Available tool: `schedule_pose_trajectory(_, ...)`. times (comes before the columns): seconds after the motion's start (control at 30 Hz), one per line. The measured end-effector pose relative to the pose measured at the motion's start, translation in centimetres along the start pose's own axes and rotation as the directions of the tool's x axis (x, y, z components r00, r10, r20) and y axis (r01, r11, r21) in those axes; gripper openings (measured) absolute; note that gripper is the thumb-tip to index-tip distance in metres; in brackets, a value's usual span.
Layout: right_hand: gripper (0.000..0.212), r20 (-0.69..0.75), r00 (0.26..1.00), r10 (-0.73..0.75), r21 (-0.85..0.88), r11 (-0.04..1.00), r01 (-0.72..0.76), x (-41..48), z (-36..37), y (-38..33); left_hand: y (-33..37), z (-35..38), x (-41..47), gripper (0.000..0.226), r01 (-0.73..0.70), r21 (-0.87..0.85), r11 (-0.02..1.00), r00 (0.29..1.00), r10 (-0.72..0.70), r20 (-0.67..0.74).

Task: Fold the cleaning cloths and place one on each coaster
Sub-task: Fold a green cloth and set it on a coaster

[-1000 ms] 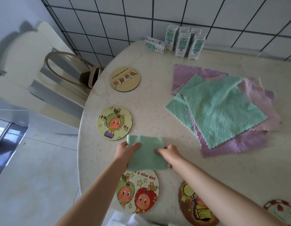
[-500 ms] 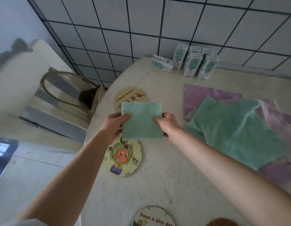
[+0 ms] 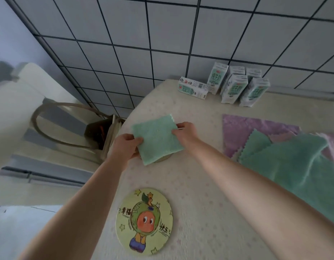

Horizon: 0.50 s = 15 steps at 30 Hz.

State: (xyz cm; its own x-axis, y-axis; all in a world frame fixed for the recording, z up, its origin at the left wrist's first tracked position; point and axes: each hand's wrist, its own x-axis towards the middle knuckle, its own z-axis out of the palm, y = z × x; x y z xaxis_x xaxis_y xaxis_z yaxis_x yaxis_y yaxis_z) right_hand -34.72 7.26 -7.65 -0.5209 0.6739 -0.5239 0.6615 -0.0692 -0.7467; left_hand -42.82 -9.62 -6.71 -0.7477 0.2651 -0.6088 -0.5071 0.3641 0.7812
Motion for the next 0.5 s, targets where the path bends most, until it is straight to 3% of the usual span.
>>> schedule_pose_trajectory(0.3,0.023,0.011,0.995,-0.096,-0.171,0.981,0.096,2.5,0.7,0.8,-3.0,0.7,1.2,0.015,0.040,0.085,0.996,0.993,-0.029,-0.118)
schedule_pose_trajectory(0.5,0.021,-0.051,0.983,-0.178,-0.377,0.915,0.146,1.5,-0.6,0.9,-2.9,0.2,1.3,0.020,-0.019,0.348,0.937,0.975,0.094,-0.200)
